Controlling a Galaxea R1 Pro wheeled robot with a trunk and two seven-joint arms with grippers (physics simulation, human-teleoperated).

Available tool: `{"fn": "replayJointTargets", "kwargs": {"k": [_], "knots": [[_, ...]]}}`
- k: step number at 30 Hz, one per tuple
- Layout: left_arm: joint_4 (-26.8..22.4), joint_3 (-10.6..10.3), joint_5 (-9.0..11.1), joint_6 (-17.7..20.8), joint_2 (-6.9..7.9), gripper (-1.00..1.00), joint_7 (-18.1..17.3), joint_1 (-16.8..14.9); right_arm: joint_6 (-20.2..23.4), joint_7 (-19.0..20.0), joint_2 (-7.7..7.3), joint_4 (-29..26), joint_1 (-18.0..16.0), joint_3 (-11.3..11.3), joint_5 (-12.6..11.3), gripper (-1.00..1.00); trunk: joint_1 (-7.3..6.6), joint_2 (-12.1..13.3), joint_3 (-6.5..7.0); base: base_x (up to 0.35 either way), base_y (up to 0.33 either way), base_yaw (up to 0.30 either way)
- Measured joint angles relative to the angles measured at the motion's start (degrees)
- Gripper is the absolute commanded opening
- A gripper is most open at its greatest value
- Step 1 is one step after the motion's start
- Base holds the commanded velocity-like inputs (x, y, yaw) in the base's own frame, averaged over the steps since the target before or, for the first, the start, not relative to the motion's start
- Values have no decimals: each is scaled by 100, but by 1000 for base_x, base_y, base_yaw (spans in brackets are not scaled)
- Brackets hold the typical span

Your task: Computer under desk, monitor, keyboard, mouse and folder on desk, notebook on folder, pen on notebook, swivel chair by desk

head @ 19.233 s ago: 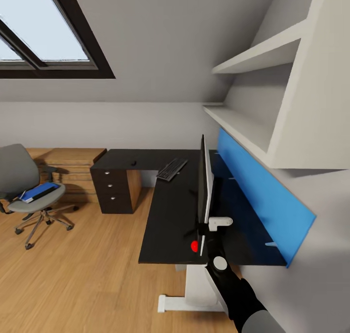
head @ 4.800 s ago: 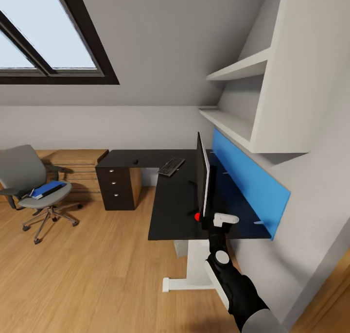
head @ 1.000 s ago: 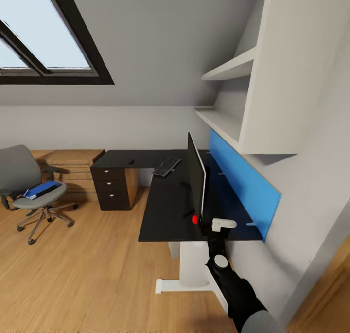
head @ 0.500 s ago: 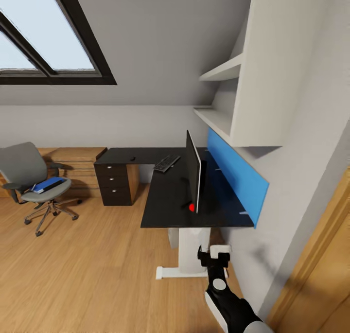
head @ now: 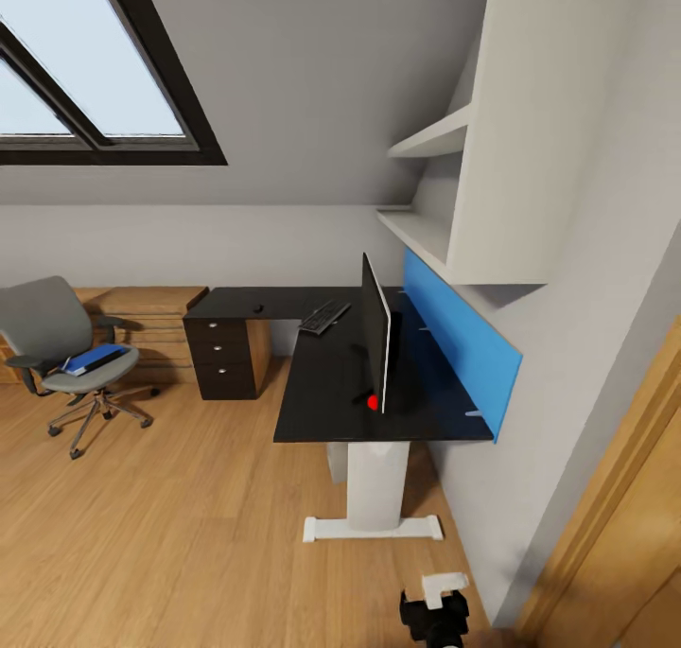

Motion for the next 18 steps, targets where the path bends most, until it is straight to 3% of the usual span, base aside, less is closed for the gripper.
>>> {"fn": "replayJointTargets", "kwargs": {"k": [4,7,12,18], "knots": [[0,0,2,27,-30,100,-6,0,-268,311,-147,205,34,-22,-83,100,0,0,0,0,0,0],[0,-1,3,89,-65,100,-10,0,-449,451,-217,247,104,-27,-322,100,0,0,0,0,0,0],[0,0,5,123,-80,100,-11,0,-769,667,-252,263,178,-28,-570,100,0,0,0,0,0,0],[18,-1,2,131,-118,100,-8,0,-861,763,-267,267,206,-28,-633,100,0,0,0,0,0,0]]}}
